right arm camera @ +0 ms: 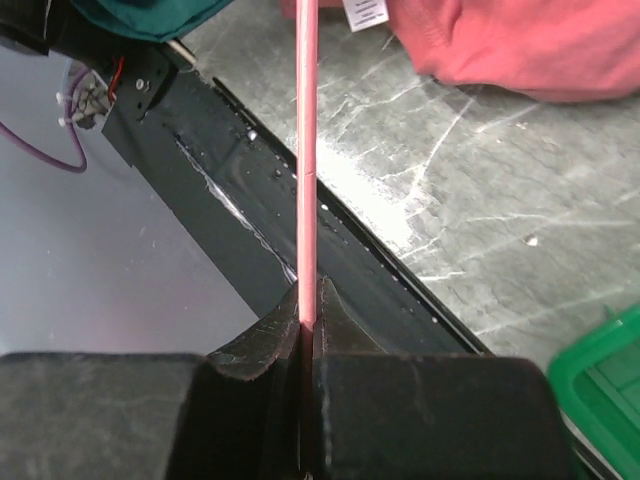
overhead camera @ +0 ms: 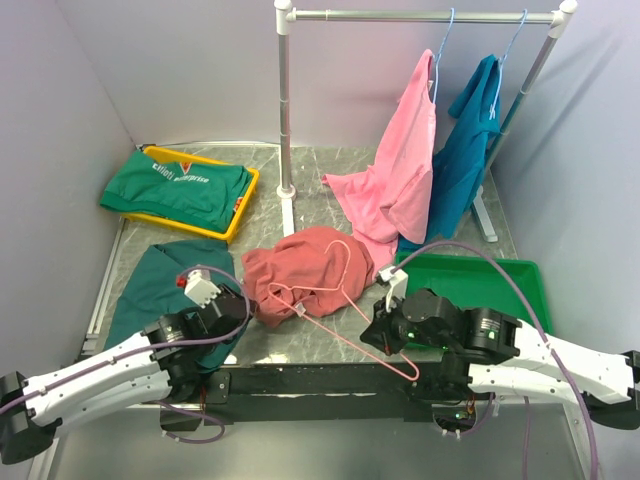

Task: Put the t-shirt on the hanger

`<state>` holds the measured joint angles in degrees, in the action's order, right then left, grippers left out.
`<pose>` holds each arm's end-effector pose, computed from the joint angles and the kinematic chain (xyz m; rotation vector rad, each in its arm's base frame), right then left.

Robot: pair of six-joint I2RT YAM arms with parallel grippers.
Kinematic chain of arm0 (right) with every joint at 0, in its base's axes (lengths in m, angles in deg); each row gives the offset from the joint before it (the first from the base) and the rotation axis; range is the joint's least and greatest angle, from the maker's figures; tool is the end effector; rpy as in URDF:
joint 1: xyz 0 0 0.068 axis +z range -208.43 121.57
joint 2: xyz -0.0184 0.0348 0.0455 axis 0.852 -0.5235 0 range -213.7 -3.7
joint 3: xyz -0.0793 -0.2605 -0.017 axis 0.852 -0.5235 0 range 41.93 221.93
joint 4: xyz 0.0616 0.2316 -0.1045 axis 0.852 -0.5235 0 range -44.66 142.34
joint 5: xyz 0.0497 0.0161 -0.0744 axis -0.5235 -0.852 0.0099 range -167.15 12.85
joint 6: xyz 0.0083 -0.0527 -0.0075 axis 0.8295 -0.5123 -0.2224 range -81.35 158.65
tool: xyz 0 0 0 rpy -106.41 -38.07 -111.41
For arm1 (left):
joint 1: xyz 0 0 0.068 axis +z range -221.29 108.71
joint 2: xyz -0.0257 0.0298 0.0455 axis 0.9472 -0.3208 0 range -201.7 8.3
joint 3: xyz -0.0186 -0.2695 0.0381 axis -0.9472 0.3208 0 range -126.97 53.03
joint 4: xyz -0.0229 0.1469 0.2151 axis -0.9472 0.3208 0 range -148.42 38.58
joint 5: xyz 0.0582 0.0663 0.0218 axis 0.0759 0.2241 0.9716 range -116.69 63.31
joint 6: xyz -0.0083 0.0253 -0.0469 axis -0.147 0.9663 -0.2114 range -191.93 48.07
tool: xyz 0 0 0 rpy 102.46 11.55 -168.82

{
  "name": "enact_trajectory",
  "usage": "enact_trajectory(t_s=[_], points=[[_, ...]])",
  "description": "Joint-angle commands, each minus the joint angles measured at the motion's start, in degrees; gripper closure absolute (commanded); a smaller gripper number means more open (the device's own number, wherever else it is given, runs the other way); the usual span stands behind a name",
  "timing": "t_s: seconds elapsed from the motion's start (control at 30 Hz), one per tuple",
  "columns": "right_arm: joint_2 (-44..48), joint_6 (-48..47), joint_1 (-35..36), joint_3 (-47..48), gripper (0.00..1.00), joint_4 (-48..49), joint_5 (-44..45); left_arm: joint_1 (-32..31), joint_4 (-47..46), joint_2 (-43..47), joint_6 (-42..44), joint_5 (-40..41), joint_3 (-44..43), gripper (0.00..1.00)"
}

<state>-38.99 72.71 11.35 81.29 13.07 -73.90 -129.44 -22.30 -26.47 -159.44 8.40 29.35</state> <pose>0.0483 0.1252 0.2802 -0.6884 2.2489 0.9184 0.0834 -0.0955 0.2001 -0.8497 2.1309 -0.6397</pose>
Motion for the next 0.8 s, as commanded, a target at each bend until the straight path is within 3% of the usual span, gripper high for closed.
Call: enact_trajectory(t_s=[0.0, 0.3, 0.53, 0.77], points=[[1.7, 2.2, 0.4, 3.3, 1.00, -3.7, 3.4, 0.2, -4.9, -1.9, 5.5, -0.5, 1.5, 0.67], [1.6, 3.7, 1.3, 2.8, 1.00, -6.2, 2.3, 0.2, -15.7, -5.5, 12.4, -3.6, 5.0, 0.66], [2.1, 3.6, 1.5, 3.7, 1.00, -6.8, 1.8, 0.2, -21.1, -0.7, 17.4, -7.1, 6.6, 0.64], [2.6, 3.5, 1.6, 5.0, 1.00, -8.2, 1.9, 0.2, -15.9, -3.6, 19.3, -8.1, 3.0, 0.62]])
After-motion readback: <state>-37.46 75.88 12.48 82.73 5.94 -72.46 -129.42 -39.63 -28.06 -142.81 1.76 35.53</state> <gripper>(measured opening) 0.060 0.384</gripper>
